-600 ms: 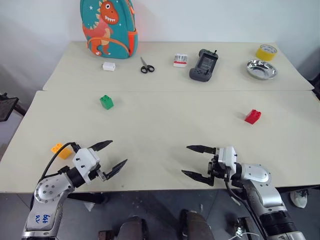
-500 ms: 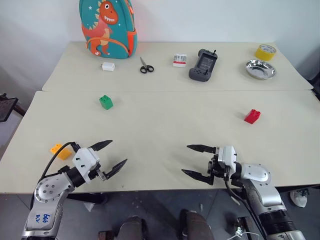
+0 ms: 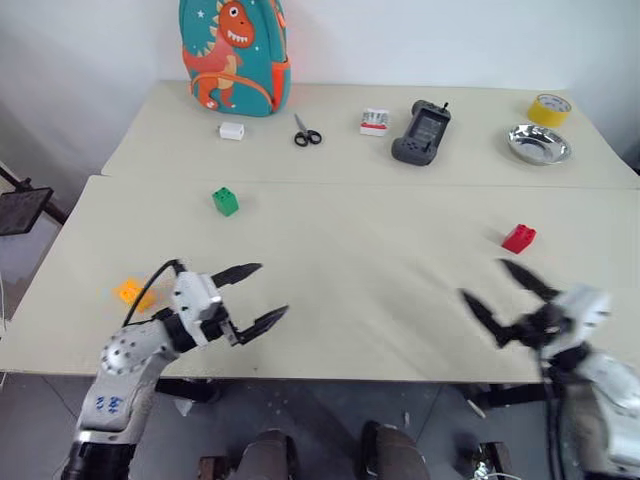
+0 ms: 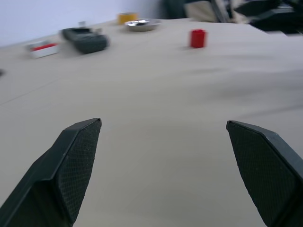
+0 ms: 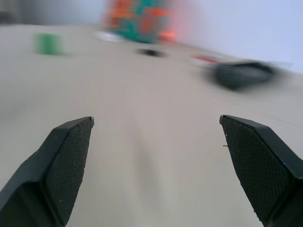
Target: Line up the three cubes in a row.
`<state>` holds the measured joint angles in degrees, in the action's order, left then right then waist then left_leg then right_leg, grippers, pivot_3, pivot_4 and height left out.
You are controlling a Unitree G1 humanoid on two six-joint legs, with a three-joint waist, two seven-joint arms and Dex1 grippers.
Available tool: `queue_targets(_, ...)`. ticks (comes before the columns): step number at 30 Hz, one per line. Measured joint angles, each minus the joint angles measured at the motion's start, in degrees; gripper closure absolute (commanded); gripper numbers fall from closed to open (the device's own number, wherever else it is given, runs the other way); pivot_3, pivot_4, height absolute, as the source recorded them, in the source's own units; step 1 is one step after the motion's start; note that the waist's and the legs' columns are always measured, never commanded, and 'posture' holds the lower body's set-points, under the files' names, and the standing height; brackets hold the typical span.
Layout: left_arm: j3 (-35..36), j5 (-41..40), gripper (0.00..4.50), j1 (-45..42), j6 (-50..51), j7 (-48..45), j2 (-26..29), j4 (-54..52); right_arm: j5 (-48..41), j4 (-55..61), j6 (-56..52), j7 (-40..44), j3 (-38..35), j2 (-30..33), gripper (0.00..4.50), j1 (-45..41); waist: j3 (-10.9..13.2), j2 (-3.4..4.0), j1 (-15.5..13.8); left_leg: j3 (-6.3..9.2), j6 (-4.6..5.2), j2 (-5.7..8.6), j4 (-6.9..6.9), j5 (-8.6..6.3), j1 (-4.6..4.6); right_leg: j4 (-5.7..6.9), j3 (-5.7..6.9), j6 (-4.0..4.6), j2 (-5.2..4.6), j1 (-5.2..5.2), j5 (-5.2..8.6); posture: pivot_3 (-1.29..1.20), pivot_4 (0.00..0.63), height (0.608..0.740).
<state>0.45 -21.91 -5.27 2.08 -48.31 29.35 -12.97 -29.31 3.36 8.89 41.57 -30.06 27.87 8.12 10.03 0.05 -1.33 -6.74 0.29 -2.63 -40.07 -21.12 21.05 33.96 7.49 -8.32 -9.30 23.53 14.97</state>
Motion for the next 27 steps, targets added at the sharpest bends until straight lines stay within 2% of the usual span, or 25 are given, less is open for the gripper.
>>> queue_targets(2, -2.1, 1.0, 0.00, -0.9, 0.4, -0.3, -0.6, 0.3, 1.5, -4.3, 1.1, -3.2, -3.4, 0.0, 0.00, 1.5, 0.0, 0.07, 0.8, -0.06, -0.01, -0.04, 0.13, 0.00, -0.09, 0.01, -0.07, 0.01, 0.05, 0.02, 0.00, 0.00, 0.150, 0.740)
queue_targets(7, -4.7, 1.6, 0.00, -2.1, 1.3, -1.4, -1.5, 1.9, 6.7, -10.9, -0.2, -11.1, -3.6, 0.0, 0.00, -2.7, -0.2, 0.32, 2.6, -0.19, -0.01, -0.06, 0.10, 0.01, -0.13, 0.03, -0.25, 0.01, 0.06, 0.06, 0.00, 0.00, 0.150, 0.740)
queue_targets(10, -4.5, 1.4, 0.00, -2.0, 2.4, -1.5, -1.5, 1.9, 7.1, -11.5, -6.9, -13.8, -1.3, 2.7, 0.00, -9.1, -0.2, 0.35, 3.1, -0.24, 0.01, -0.06, 0.06, 0.01, -0.15, 0.05, -0.35, 0.01, 0.06, 0.05, 0.00, 0.00, 0.150, 0.740)
queue_targets(13, -3.8, 1.3, 0.00, -1.2, 3.0, -1.5, -1.2, 1.7, 6.6, -15.3, -17.7, -18.3, 0.8, 4.6, 0.00, -21.6, -0.2, 0.39, 3.2, -0.26, 0.01, -0.07, 0.04, 0.01, -0.21, 0.14, -0.43, 0.01, 0.05, 0.07, 0.00, 0.00, 0.150, 0.740)
queue_targets(15, -3.6, 1.3, 0.00, -0.4, 3.2, -1.5, -1.1, 1.2, 6.7, -17.4, -21.1, -20.4, 2.3, 4.9, 0.00, -27.7, -0.2, 0.43, 2.8, -0.13, 0.00, -0.10, 0.08, 0.01, -0.18, 0.23, -0.28, 0.01, 0.06, 0.10, 0.00, 0.00, 0.150, 0.740)
queue_targets(20, -3.3, 1.4, 0.00, 1.8, 4.2, -1.1, -0.6, -0.6, 11.3, -27.6, -22.9, -31.1, 6.1, 1.6, 0.00, -41.4, -0.2, 0.44, 2.5, -0.13, 0.01, -0.06, 0.03, 0.01, 0.08, 0.12, -0.24, -0.01, 0.04, 0.20, 0.00, 0.00, 0.150, 0.740)
queue_targets(23, -3.3, 1.5, 0.00, 2.4, 4.6, -0.5, -0.5, -2.1, 13.8, -34.2, -22.4, -36.0, 7.4, 0.3, 0.00, -46.1, -0.2, 0.44, 2.6, -0.13, 0.00, -0.06, 0.04, 0.01, 0.07, 0.12, -0.23, -0.01, 0.04, 0.20, 0.00, 0.00, 0.150, 0.740)
queue_targets(27, -3.3, 1.7, 0.00, 3.2, 4.9, 0.1, -0.5, -2.6, 16.4, -38.4, -20.0, -38.8, 9.2, -1.2, 0.00, -47.8, -0.2, 0.46, 3.0, -0.14, 0.00, -0.07, 0.09, 0.02, 0.04, 0.12, -0.22, -0.02, 0.05, 0.20, 0.00, 0.00, 0.150, 0.740)
